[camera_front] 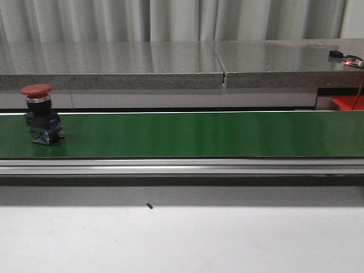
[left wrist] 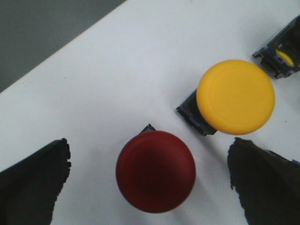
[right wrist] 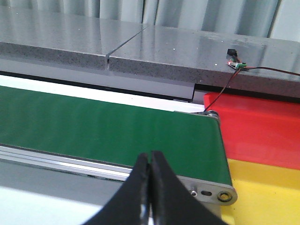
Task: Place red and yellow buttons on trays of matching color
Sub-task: 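Grasp a second red mushroom button with the left gripper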
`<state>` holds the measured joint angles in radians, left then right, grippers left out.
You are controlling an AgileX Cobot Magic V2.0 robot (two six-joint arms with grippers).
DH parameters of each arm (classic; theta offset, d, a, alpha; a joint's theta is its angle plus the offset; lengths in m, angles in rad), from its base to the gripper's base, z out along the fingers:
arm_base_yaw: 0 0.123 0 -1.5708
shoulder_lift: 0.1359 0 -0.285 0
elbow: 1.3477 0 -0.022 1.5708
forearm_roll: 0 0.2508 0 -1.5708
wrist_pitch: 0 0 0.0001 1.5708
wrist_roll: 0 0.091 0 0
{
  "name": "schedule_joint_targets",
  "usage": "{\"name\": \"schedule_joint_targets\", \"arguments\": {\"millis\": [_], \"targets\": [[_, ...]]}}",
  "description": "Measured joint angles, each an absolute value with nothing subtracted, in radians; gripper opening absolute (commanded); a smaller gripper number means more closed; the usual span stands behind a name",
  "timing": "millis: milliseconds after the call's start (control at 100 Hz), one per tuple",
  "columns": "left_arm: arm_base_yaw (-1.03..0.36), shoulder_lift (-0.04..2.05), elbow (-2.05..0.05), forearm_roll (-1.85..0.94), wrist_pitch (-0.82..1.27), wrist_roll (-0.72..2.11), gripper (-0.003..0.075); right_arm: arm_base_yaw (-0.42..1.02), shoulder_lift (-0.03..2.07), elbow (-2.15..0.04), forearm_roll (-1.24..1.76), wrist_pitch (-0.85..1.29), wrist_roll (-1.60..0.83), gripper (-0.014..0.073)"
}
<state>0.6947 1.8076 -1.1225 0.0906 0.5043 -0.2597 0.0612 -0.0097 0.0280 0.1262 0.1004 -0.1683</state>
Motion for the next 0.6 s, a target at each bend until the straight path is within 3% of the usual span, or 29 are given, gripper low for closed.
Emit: {"name": "schedule_joint_targets", "arguments": {"millis": [260,380,500,600], "targets": [[0.695,1.826,-1.123,0.083,0.506,-0.260,0.0629,0.061,-0.010,0.028,0.126,0.100,-0.168,-0.0069],[0.695,1.826,-1.123,0.081,0.508,-0.260,0.0491,0.061,-0.010,0.028,0.126,0.100,-0.168,-0.0069],[0.695,1.826,-1.123,0.081,0.508,-0.260,0.0286,0.061,-0.010,0.028,0.126,0.100,-0.168,-0.0069],[0.695,1.826,-1.123,0.081,0.512,-0.260,0.0159,0.061,-0.010,0.028,0.126,0.100,-0.168,-0.0069]]}}
